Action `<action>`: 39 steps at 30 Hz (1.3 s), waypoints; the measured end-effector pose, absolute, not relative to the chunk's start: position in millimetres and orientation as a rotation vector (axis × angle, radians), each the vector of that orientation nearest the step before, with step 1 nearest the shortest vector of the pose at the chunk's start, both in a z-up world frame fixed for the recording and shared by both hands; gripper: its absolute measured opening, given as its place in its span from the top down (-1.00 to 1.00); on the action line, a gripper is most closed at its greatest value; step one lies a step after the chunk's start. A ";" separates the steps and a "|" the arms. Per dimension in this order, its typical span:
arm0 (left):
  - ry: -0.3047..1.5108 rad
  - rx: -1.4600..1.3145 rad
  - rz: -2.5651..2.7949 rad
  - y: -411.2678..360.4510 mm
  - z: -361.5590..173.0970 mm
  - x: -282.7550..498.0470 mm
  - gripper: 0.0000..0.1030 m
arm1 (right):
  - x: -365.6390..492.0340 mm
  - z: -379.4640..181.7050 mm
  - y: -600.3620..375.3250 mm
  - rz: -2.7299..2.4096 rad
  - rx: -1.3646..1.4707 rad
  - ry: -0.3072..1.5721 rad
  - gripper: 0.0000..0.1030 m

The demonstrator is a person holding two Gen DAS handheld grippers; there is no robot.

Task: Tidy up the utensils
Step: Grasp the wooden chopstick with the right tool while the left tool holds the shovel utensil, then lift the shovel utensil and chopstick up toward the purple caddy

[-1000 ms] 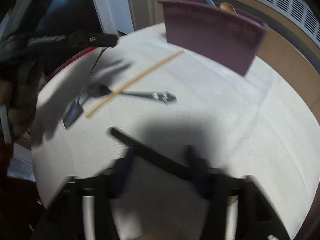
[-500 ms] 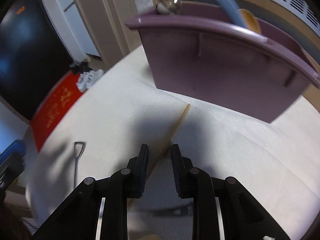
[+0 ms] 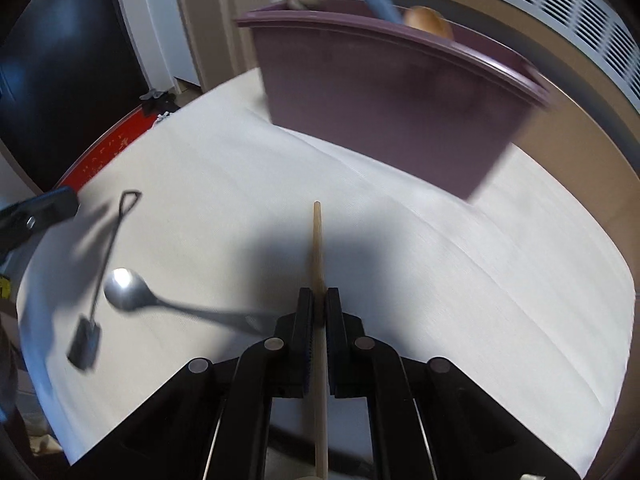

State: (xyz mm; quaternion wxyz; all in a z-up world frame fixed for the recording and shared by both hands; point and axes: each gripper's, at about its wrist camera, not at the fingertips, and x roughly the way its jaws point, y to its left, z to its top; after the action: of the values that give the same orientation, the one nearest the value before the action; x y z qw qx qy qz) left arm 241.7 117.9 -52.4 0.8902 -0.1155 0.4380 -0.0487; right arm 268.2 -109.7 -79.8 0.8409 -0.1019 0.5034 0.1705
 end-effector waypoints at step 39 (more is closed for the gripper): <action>1.094 0.023 -0.150 57.0 -89.8 319.2 0.53 | 216.4 -87.2 -141.7 0.528 -0.137 0.926 0.39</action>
State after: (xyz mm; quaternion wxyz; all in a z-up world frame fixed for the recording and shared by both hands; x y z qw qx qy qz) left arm 319.2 57.0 -89.8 0.8515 0.0109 0.5195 -0.0711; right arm 216.4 -141.7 -87.2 0.8592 -0.0654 0.4408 0.2514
